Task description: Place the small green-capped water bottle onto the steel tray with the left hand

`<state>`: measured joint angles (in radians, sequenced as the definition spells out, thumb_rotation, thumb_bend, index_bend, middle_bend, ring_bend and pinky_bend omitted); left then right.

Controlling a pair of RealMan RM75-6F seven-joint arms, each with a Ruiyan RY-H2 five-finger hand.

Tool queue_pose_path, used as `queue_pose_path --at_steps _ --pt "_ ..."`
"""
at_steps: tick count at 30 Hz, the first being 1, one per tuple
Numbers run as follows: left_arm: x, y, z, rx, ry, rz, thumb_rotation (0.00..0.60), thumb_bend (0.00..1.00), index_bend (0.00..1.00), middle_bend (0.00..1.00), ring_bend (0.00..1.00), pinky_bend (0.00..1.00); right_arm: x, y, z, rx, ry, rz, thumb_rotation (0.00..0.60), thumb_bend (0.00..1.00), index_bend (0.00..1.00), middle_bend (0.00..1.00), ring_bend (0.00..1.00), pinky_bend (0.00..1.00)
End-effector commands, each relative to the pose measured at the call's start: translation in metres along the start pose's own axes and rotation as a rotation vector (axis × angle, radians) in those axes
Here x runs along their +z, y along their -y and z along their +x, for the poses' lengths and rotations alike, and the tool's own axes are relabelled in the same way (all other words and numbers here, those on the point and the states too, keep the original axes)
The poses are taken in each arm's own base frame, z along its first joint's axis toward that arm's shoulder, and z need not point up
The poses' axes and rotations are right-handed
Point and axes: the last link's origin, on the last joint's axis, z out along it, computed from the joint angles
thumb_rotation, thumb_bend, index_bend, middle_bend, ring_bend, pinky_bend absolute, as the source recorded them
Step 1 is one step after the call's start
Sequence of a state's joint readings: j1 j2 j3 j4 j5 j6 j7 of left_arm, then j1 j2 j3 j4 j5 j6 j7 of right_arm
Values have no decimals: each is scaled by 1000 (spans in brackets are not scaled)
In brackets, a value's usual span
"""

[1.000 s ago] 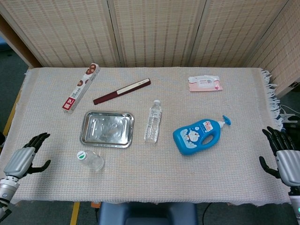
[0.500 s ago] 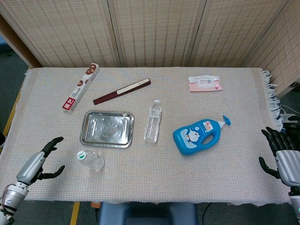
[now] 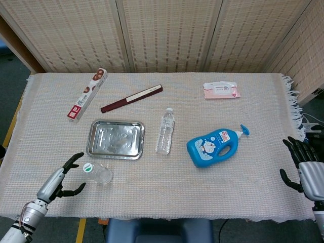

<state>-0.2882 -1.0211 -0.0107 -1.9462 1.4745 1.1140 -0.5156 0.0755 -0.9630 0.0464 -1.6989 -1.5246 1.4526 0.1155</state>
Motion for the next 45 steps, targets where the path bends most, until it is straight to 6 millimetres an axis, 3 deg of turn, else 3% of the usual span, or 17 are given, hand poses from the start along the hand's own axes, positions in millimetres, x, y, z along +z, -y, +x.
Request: queue_pose_path --at_steps 1,20,40,45 --pt "4 0 -5 7 -18 0 600 387 0 0 0 152 0 0 -1 -4 5 -1 600 184 0 0 0 67" --pt "18 -10 -45 -46 -17 38 600 384 0 0 0 144 1 0 -2 -9 15 -4 600 184 0 0 0 67" --pt "28 -20 -69 -104 27 58 600 387 0 0 0 139 1 -1 -2 -8 18 -6 600 184 0 0 0 67" --pt "32 -20 -73 -116 -4 68 600 388 11 64 52 145 2 0 -2 -5 17 -4 600 184 0 0 0 67"
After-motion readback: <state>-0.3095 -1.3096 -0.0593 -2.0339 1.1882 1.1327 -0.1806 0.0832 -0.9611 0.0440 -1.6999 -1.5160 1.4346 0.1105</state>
